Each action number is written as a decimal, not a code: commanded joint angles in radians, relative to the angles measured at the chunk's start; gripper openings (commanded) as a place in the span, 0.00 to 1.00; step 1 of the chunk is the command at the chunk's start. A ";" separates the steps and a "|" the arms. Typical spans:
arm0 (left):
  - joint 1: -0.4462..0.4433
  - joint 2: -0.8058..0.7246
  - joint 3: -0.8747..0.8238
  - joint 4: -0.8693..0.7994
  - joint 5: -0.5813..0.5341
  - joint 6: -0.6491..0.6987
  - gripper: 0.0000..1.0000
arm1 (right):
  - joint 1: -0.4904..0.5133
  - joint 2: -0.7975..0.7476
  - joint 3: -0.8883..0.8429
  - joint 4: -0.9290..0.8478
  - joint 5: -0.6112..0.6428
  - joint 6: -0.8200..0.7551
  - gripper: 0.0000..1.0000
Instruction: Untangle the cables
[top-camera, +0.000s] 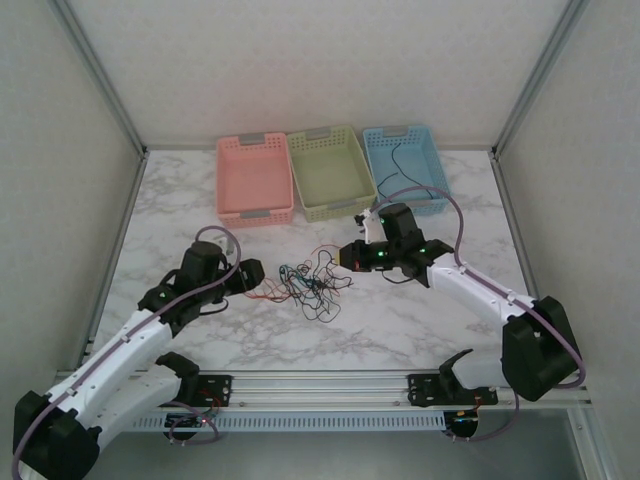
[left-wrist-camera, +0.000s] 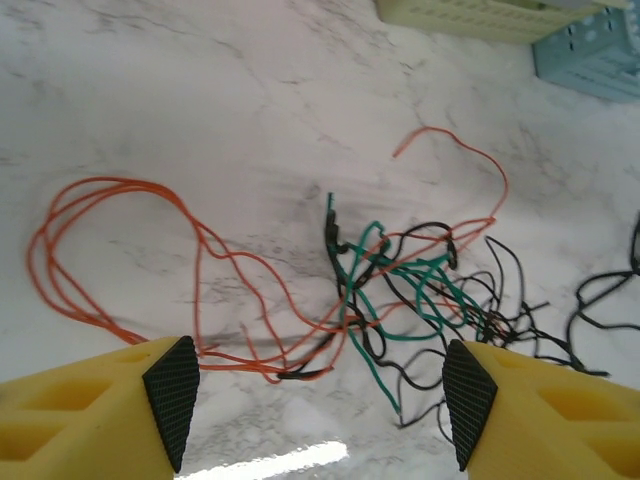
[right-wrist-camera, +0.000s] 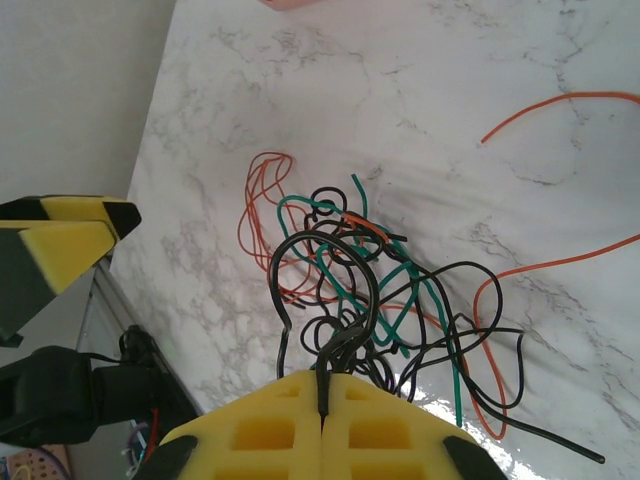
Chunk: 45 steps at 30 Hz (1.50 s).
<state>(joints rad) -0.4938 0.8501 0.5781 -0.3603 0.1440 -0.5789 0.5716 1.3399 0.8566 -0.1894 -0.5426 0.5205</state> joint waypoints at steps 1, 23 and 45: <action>-0.041 0.028 0.041 0.074 0.085 0.019 0.68 | 0.007 0.011 0.041 0.040 0.039 0.041 0.00; -0.299 0.403 0.179 0.146 0.045 0.111 0.60 | -0.022 0.110 0.045 -0.030 0.319 0.131 0.00; -0.396 0.549 0.314 0.095 -0.088 0.101 0.61 | -0.046 0.104 -0.003 0.001 0.313 0.143 0.00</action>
<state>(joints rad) -0.8829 1.3788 0.8127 -0.2291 0.1265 -0.4957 0.5316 1.4487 0.8680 -0.1986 -0.2295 0.6598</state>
